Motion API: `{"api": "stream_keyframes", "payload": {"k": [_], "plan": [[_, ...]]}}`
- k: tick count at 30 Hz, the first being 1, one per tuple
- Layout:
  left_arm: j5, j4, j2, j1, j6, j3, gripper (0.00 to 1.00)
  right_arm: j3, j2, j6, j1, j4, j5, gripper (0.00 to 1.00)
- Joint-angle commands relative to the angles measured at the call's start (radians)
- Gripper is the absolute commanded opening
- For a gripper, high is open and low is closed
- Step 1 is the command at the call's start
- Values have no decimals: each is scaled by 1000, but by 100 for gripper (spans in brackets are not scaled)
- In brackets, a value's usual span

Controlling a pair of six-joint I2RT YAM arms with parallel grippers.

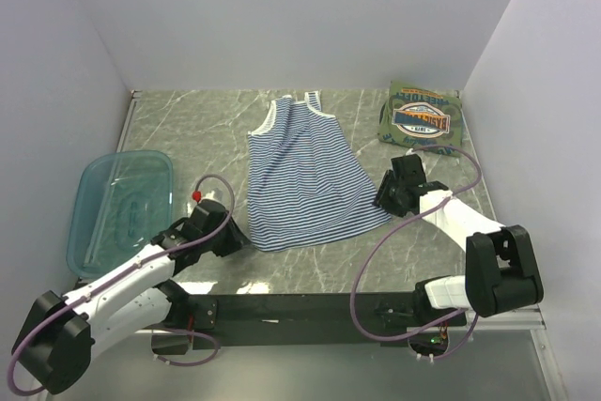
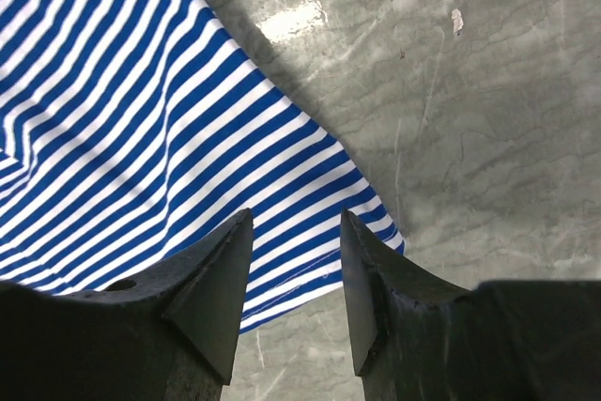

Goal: Fold and stack the tank tops

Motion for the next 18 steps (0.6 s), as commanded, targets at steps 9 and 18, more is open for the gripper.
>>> {"api": "stream_keyframes", "payload": {"k": [9, 18], "plan": [[-29, 193, 98, -38, 35, -51, 23, 21, -38, -21, -7, -25, 27, 50], [-80, 265, 177, -63, 71, -35, 28, 27, -18, -32, -6, -19, 29, 50]]}}
